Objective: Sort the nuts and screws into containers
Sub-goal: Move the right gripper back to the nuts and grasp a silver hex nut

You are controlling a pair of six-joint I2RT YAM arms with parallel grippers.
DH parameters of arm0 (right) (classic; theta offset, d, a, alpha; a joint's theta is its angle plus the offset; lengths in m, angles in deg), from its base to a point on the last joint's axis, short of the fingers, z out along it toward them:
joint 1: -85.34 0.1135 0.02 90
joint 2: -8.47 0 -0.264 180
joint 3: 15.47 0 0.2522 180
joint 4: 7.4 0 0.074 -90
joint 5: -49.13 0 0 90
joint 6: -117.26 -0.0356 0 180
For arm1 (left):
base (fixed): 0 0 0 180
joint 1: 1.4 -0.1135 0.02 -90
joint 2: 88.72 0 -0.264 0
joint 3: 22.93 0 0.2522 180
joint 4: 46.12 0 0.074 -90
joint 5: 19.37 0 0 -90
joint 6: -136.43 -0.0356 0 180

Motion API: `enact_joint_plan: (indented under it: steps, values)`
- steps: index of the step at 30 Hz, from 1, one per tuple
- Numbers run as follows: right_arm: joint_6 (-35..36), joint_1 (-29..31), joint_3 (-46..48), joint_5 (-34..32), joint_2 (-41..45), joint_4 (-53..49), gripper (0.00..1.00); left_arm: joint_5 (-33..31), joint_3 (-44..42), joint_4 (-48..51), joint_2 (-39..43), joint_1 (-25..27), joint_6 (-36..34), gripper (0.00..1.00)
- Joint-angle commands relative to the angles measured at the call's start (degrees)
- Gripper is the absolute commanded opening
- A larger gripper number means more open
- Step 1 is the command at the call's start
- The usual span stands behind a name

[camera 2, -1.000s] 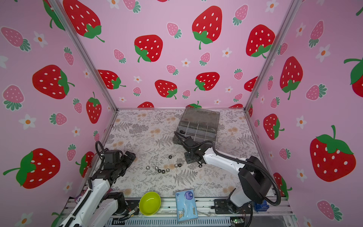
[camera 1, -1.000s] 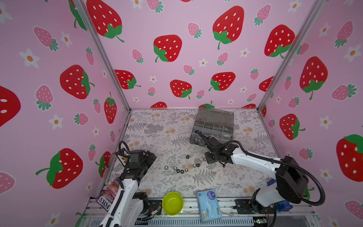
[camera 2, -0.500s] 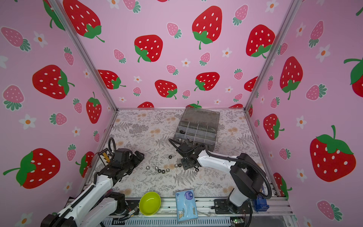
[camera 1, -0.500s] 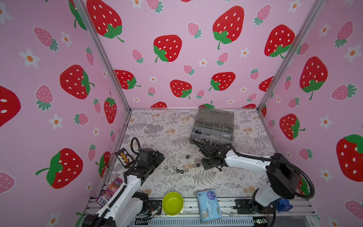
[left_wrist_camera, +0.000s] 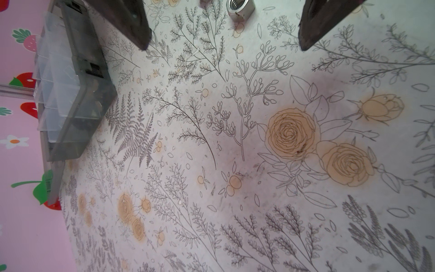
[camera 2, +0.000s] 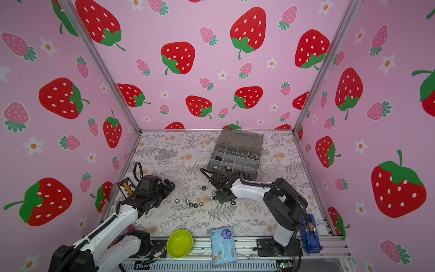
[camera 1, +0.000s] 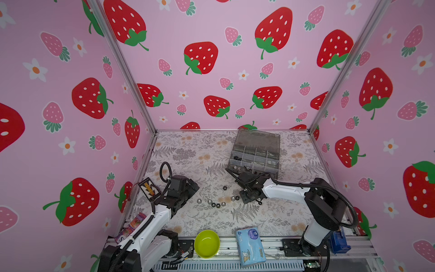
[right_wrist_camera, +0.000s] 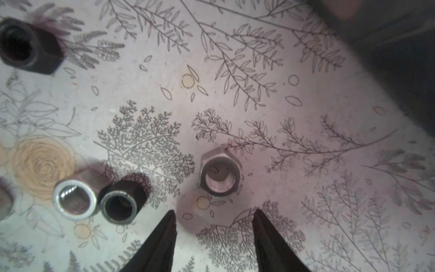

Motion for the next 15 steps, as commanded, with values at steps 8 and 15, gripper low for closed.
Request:
enact_joint_plan:
  steps: [8, 15]
  values:
    - [0.59, -2.81, -2.02, -0.13, -3.34, 2.51, 0.46, -1.55, 2.25, -0.35, -0.74, 0.2, 0.0, 0.99]
    - [0.07, -3.44, -1.42, 1.27, -4.83, 3.01, 0.39, -1.54, 2.34, -0.18, -0.68, 0.24, -0.09, 0.99]
